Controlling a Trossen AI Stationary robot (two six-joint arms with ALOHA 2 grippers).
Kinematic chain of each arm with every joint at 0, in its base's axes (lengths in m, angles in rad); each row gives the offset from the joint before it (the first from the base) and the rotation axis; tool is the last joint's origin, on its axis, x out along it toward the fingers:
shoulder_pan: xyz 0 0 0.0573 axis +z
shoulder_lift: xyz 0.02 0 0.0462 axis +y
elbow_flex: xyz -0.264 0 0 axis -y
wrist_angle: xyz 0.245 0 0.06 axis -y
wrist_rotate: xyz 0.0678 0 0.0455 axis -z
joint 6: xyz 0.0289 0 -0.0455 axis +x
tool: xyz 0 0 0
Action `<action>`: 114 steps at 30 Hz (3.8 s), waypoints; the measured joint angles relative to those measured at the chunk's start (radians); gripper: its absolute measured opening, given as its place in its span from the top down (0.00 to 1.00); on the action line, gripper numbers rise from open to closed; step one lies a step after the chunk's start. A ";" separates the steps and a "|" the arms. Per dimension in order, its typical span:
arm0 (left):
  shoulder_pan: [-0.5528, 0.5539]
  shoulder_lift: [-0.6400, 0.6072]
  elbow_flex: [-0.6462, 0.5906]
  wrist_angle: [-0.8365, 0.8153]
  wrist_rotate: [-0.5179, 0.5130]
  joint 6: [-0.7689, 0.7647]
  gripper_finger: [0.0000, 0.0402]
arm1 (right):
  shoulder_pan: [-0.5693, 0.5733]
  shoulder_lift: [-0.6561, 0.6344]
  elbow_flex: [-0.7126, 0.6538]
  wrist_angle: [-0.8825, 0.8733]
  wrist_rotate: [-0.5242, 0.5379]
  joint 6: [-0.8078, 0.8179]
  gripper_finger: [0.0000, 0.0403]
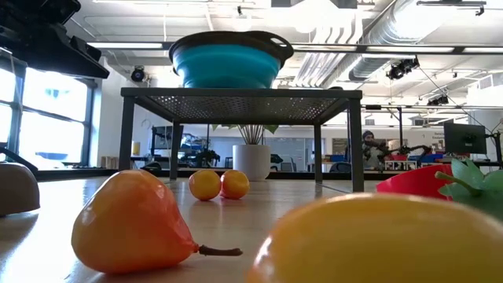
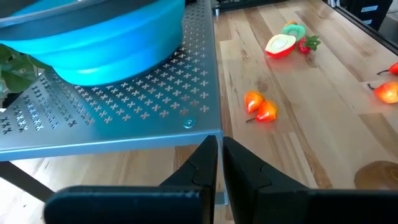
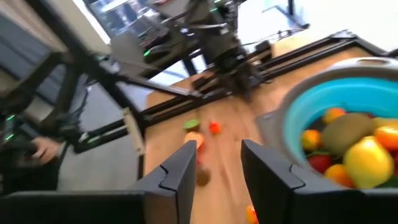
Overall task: Pick & Place Fruit
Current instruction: Put the apple into the blue strainer bowl on the shelf
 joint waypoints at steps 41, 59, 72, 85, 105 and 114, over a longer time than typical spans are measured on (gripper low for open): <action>0.000 0.000 0.000 0.006 0.000 0.000 0.95 | 0.335 0.139 -0.201 -0.276 0.227 0.876 0.80; 0.000 0.000 0.000 0.005 0.000 0.000 0.95 | 0.335 0.139 -0.201 -0.275 0.119 0.884 0.80; 0.000 0.000 0.000 0.005 0.000 0.000 0.95 | 0.312 0.179 -0.199 -0.289 0.072 0.954 0.76; 0.000 0.000 0.000 -0.003 0.000 0.000 0.95 | 0.273 0.294 -0.200 -0.293 -0.137 1.018 0.33; 0.000 0.000 0.000 -0.004 0.000 0.000 0.95 | 0.263 0.394 -0.200 -0.331 -0.033 0.963 0.14; 0.000 0.000 0.000 -0.007 0.000 0.000 0.95 | 0.262 0.491 -0.200 -0.319 -0.035 0.956 0.14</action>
